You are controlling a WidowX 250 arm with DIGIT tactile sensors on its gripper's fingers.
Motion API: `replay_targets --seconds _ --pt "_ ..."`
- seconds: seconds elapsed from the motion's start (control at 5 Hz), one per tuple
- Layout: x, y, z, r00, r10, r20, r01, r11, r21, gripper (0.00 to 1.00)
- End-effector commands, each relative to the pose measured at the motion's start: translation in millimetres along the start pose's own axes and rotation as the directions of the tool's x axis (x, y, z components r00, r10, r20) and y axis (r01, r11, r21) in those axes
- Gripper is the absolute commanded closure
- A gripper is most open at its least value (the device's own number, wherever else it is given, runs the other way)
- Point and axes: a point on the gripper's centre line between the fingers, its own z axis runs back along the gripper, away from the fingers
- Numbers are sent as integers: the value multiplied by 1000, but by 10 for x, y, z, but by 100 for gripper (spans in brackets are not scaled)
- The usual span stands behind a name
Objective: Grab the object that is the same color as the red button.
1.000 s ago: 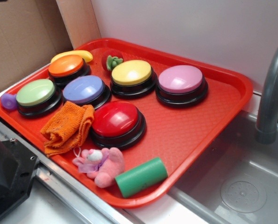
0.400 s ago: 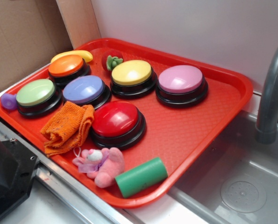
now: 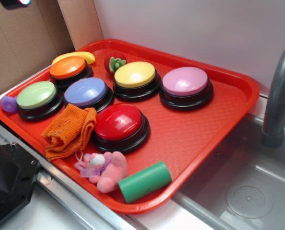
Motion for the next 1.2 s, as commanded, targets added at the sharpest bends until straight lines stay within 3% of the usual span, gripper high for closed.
replay_targets --seconds 0.0,0.2,0.6,1.0 --pt "592 -6 -611 962 262 71 -265 964 28 0" --pt "745 -8 -861 935 342 89 -344 939 12 0" --pt "921 16 -1379 902 405 148 -419 905 78 0" --pt "1005 62 -1660 892 430 141 -443 893 80 0"
